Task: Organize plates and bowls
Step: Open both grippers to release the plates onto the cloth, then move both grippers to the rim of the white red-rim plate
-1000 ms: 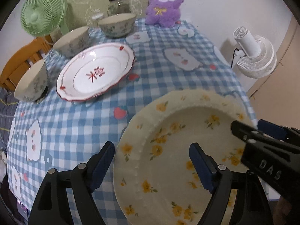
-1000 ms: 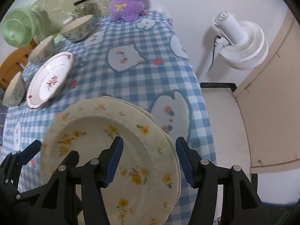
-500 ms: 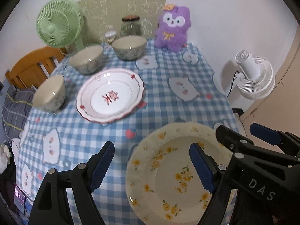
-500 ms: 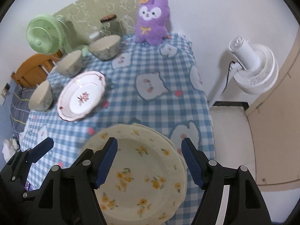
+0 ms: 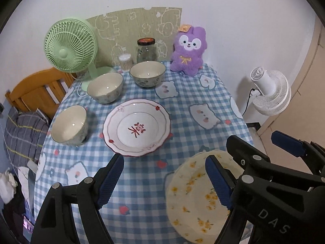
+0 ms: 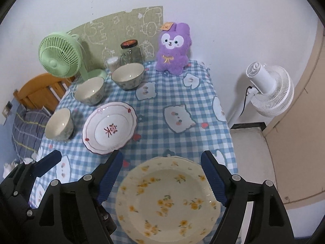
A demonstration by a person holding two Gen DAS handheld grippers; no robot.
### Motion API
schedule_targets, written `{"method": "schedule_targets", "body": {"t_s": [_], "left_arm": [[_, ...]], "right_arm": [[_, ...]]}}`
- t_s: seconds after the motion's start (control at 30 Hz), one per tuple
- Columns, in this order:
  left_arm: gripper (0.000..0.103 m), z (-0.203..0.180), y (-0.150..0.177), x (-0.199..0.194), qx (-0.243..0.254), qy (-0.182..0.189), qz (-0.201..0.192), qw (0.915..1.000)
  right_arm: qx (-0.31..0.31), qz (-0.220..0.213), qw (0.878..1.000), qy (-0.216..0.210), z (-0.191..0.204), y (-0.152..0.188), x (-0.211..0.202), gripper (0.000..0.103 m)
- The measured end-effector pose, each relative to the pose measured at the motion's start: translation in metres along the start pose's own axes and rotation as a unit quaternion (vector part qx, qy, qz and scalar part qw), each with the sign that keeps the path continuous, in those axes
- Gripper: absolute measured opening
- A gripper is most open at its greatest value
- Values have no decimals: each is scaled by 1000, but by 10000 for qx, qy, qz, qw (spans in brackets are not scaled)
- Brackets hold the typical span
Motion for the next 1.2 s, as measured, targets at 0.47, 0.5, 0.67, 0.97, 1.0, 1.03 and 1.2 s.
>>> {"method": "schedule_targets", "body": {"t_s": [0.47,0.5,0.67,0.97,1.0,1.03,1.2], "left_arm": [[84,42,-22,8,20,179,24,9998],[84,45,-23,10,12,170,27,9999],[83,58,-29,22,18,29,-33,10000],[83,74,-34,58,-141,-67,111,9998],[83,77,-35,63,-184,-117,114,9997],[83,79,-35,66,-220,-145,112,9996],[84,91,-37,91,-436,-213,179,9987]], "right_arm": [[150,-16,9997,216,40,-23,11,83],[143,-5,9996,229,43,-25,14,83],[153,-26,9995,257,54,-31,30,83],[169,73,9996,190,63,-40,71,83],[184,65,9996,200,63,-41,76,83],[183,49,9996,197,64,-41,80,83],[88,62,9998,175,70,-47,105,82]]}}
Point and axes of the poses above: each gripper's, at about its wrist camera, not at the fingertips, and x roughly the way its jaws point, z to its left, y to its underside, the point moved 4 cm from there along x, roughly the way its jaws point, and after that the axes turned 5 degrees about -x, right-handed, at the moved point
